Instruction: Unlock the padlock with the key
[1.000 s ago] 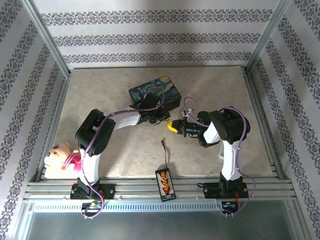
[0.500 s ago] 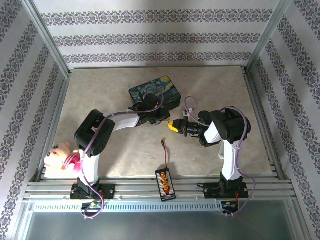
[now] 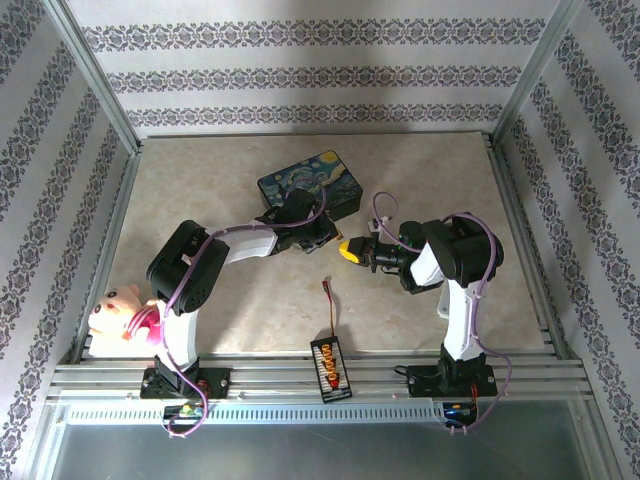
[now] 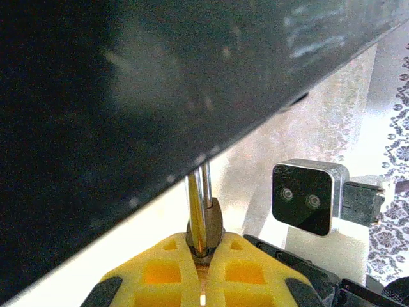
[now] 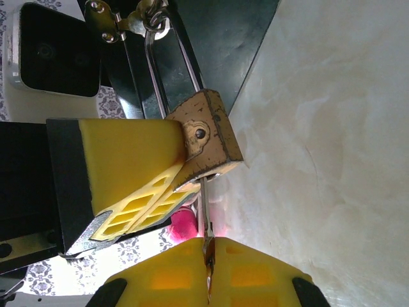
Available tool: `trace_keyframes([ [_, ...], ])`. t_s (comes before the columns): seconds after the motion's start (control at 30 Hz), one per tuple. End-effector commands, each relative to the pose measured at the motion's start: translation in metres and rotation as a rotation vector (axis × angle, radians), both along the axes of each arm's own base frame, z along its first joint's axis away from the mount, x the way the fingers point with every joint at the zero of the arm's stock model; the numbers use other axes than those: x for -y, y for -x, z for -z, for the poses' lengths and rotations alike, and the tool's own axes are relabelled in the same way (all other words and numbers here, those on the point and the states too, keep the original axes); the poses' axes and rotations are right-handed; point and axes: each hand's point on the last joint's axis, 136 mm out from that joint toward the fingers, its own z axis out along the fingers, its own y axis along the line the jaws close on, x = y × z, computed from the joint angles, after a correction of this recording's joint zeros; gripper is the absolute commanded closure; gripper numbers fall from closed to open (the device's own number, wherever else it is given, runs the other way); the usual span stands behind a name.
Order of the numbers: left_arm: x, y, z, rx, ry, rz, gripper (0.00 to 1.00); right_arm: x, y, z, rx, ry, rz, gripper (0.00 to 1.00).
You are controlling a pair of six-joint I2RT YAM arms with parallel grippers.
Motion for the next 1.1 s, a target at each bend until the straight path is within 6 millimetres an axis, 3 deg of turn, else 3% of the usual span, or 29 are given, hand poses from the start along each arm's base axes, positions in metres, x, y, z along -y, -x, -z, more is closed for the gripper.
trace_keyframes([
  [0.0,-0.001,0.028,0.028,-0.148,0.023,0.014,1.0,0.004,-0.017,-0.028,0.118,-0.019,0.048,1.0],
  [0.13,0.003,0.02,0.023,-0.065,0.084,0.023,1.0,0.005,-0.018,-0.032,0.106,-0.026,0.066,1.0],
  [0.3,0.011,0.015,0.01,0.03,0.209,0.029,1.0,0.002,-0.021,-0.055,0.127,-0.054,0.078,1.0],
  [0.43,0.013,0.015,0.0,0.073,0.287,0.033,1.0,0.009,-0.028,-0.063,0.13,-0.065,0.105,1.0],
  [0.67,0.018,0.022,-0.008,0.073,0.398,0.055,1.0,0.003,-0.047,-0.07,0.121,-0.103,0.058,1.0],
  [0.93,0.015,0.037,0.004,0.001,0.363,0.102,1.0,0.018,-0.063,-0.074,0.098,-0.135,-0.035,1.0],
  [1.07,0.019,0.038,0.0,-0.001,0.397,0.122,1.0,0.015,-0.067,-0.078,0.092,-0.146,-0.066,1.0],
])
